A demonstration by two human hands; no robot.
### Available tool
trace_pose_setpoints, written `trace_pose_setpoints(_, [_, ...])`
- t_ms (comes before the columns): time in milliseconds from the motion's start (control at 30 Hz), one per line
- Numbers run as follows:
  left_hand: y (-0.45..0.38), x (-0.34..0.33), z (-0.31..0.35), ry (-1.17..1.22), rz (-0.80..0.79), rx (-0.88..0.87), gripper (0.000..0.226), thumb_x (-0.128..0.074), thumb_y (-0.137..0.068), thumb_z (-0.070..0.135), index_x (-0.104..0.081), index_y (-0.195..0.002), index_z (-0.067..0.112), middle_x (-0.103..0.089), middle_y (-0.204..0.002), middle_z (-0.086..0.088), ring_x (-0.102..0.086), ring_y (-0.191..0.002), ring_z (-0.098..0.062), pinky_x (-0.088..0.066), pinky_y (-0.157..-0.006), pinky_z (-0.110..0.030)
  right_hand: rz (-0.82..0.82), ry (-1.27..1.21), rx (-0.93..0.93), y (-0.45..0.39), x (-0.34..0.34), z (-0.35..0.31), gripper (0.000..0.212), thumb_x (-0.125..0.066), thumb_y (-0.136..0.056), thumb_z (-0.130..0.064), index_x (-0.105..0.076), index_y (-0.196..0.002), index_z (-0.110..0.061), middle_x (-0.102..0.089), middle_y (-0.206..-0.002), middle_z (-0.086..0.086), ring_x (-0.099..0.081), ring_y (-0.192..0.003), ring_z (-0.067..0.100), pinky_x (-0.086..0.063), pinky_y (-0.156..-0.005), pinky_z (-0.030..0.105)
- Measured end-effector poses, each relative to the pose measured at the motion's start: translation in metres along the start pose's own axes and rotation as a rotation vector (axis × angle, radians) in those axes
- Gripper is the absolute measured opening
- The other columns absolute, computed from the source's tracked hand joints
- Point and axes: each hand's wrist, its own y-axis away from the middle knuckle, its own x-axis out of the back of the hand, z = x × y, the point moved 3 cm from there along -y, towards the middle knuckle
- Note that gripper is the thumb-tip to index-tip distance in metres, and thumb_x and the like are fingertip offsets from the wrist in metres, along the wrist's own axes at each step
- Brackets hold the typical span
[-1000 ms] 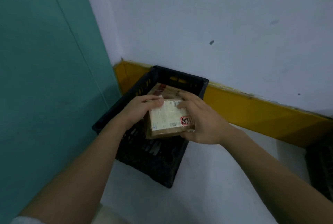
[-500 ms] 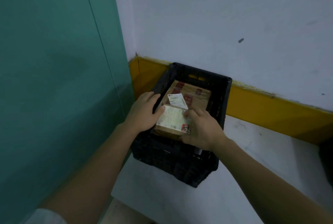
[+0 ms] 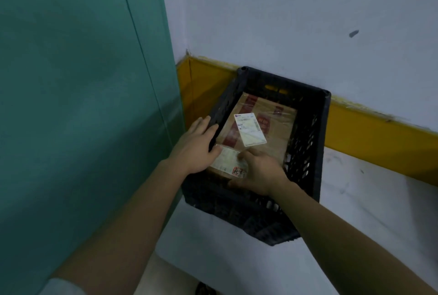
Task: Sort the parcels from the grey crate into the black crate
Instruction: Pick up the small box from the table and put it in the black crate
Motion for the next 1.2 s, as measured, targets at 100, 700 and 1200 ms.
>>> trace_pose_setpoints(100, [-0.005,-0.002,-0.001,-0.049,-0.044,-0.023,0.083,-0.041,-0.106,0.065,-0.009,-0.171,0.024,0.011,-0.179,-0.001,0.009,-0.164,-0.022,-0.016,-0.132,-0.051,-0.046,-0.024,-0.013,-0.008,-0.013,0.002,0.096,-0.075,-0.080,-0.078,-0.048,-0.154,-0.022,-0.057,-0.147,0.003,-0.061,-0.122,0.028,-0.054,-0.089,0.038])
trace_pose_setpoints(700, [-0.007,-0.013,0.000,-0.180,-0.013,-0.033,0.074,-0.031,-0.111,0.055,0.002,-0.171,0.027,0.019,-0.177,-0.003,0.016,-0.164,-0.024,-0.011,-0.132,-0.053,-0.295,-0.077,-0.088,-0.046,-0.074,-0.001,0.110,-0.082,-0.088,-0.057,-0.021,-0.166,-0.009,-0.038,-0.151,0.019,-0.048,-0.131,0.043,-0.051,-0.106,0.049])
trace_pose_setpoints(1200, [-0.011,-0.011,0.005,-0.198,0.021,-0.013,0.085,-0.031,-0.104,0.071,-0.001,-0.171,0.027,0.007,-0.179,-0.003,0.011,-0.164,-0.023,-0.008,-0.132,-0.056,-0.095,0.010,0.053,-0.018,-0.009,0.008,0.077,-0.065,-0.100,-0.060,-0.038,-0.160,-0.022,-0.064,-0.142,0.010,-0.065,-0.120,0.034,-0.059,-0.090,0.044])
